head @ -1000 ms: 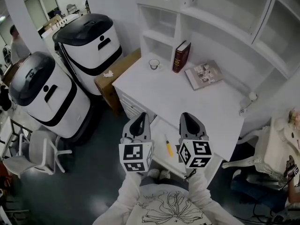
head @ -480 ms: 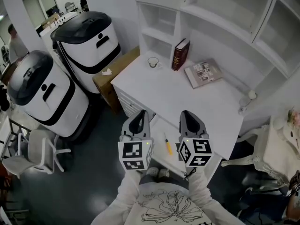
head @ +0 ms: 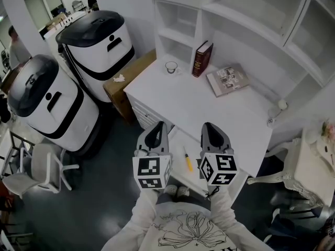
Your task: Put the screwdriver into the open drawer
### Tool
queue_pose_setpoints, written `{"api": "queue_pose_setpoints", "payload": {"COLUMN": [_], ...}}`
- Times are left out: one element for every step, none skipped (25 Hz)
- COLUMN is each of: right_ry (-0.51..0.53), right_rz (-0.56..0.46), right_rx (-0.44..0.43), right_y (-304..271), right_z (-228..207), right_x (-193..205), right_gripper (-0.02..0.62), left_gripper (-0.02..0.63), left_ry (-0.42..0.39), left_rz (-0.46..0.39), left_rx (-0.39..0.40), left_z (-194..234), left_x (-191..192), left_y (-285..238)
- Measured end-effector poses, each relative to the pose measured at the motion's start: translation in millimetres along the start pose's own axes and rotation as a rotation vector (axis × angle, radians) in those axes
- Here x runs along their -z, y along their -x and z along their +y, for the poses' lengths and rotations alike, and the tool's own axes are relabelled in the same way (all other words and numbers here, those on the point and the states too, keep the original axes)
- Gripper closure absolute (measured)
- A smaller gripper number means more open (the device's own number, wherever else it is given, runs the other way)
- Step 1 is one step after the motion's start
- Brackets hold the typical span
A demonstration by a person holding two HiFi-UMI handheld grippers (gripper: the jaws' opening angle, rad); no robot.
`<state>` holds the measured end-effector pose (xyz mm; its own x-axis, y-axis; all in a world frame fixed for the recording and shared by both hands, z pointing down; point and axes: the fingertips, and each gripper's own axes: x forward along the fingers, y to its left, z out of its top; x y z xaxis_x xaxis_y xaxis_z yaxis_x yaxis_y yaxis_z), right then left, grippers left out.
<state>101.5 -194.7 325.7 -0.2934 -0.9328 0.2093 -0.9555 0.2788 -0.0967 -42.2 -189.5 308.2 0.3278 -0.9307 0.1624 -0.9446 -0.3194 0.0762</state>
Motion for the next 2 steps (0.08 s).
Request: {"api": "queue_pose_setpoints", "payload": {"right_ry": [0.000,-0.001], "right_rz": [0.001,0.001], "right_rx": [0.001,0.002], "right_y": [0.0,0.1], "right_z": [0.1,0.2], "right_x": [0.1,0.2], "right_gripper": [0.581,0.583], "left_gripper": [0.598,0.598], "left_ry": [0.000,0.000], "left_rz": [0.001,0.002], "left_rx": [0.000,0.000], "left_z": [0.3,0.6], "left_x": [0.0,0.1], "left_y": [0.1,0.3]}}
